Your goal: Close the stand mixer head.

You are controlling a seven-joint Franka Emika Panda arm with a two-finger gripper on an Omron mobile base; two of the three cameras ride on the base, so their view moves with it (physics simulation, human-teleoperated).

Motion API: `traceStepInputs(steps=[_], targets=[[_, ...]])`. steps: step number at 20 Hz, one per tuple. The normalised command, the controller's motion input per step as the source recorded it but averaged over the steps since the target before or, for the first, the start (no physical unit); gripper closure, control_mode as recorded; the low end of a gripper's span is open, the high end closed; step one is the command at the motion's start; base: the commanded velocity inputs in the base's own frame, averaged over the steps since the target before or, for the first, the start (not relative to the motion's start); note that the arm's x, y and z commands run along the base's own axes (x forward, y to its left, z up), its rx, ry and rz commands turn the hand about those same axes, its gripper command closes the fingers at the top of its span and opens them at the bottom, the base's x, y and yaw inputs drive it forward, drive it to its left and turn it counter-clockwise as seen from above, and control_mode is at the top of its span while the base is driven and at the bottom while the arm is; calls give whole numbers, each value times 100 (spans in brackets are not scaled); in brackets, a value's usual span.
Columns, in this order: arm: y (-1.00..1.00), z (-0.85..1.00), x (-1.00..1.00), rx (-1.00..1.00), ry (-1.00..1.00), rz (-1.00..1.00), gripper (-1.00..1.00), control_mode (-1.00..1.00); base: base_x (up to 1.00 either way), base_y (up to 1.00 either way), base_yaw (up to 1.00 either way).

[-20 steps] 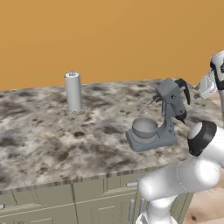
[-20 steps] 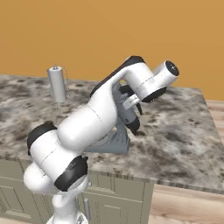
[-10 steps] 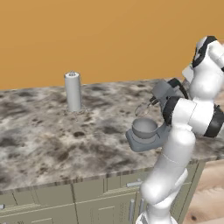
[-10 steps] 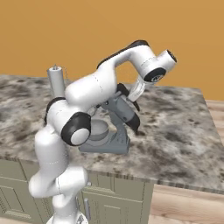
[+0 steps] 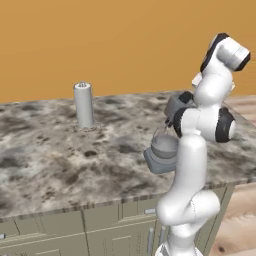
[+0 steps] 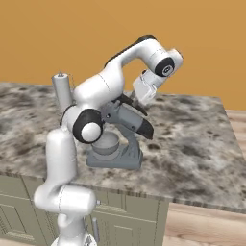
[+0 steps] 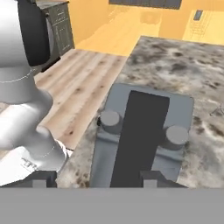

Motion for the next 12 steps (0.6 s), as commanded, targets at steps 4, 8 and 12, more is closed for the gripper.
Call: traceStepInputs(steps=[4, 8, 12], targets=[[100, -100, 0, -4, -15, 1, -100, -100, 0, 0, 0], [100, -100, -8, 0, -19, 0, -100, -100, 0, 0, 0], [100, -100, -63, -4, -33, 0, -100, -100, 0, 0, 0]])
